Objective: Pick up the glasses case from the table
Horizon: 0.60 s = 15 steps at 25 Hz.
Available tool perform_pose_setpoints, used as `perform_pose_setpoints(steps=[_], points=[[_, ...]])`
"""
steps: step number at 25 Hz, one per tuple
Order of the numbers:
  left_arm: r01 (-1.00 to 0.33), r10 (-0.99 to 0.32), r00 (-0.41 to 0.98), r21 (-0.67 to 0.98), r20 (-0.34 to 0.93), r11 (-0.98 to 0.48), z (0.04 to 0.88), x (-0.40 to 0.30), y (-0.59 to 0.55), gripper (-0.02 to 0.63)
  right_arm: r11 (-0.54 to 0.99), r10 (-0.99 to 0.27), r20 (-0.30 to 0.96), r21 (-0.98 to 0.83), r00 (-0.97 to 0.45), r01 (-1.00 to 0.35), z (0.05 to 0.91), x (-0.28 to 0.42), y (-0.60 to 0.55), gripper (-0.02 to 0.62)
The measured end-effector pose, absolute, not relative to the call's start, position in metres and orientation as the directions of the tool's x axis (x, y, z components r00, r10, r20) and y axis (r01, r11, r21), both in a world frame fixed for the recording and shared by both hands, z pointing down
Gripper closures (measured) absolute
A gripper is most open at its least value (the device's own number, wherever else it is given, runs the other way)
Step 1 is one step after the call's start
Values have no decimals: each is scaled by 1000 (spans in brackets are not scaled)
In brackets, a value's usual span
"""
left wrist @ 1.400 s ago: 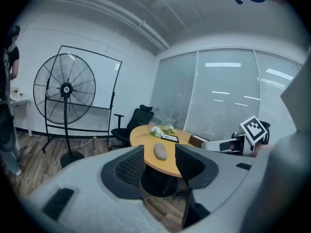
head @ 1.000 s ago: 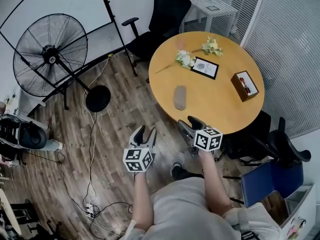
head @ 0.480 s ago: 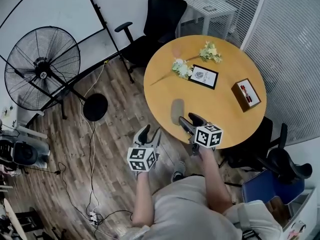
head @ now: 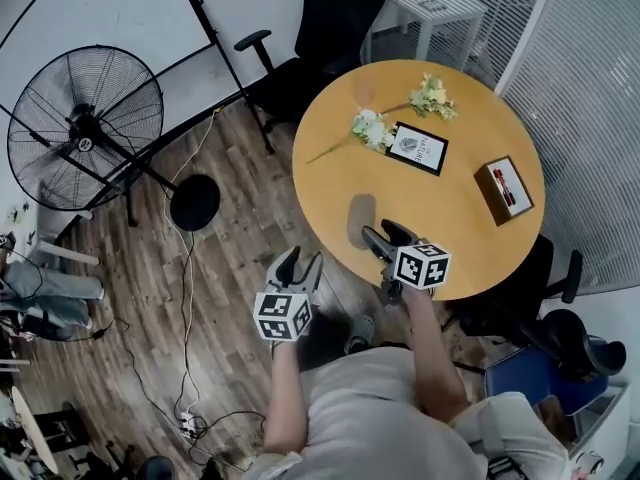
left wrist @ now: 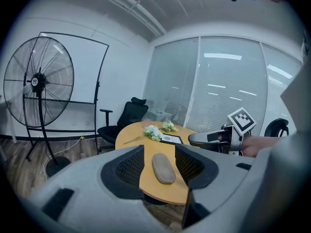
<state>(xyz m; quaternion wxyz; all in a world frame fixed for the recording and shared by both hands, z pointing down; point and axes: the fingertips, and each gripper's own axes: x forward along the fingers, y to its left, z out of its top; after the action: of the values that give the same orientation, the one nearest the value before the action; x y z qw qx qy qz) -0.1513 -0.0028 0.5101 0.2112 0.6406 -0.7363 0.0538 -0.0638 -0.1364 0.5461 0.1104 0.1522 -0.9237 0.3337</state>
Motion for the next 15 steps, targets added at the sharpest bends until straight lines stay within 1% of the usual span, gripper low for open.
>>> perform_pose_setpoints(steps=[5,9,15], points=[[-966,-917,-84,196,390,172,516,-160,-10,423,719,-214,309,-592,-927,-364,552,-68,-141,359],[-972,-914,-54,190,402,141,520,-167,-24,422,706,-239,313,-594,-919,-386,554,-72,-152,359],[-967,-907,-15,225,422,120,530,-185,-50,422,680,-264,329,-603,-907,-417,560,-81,-170,359]])
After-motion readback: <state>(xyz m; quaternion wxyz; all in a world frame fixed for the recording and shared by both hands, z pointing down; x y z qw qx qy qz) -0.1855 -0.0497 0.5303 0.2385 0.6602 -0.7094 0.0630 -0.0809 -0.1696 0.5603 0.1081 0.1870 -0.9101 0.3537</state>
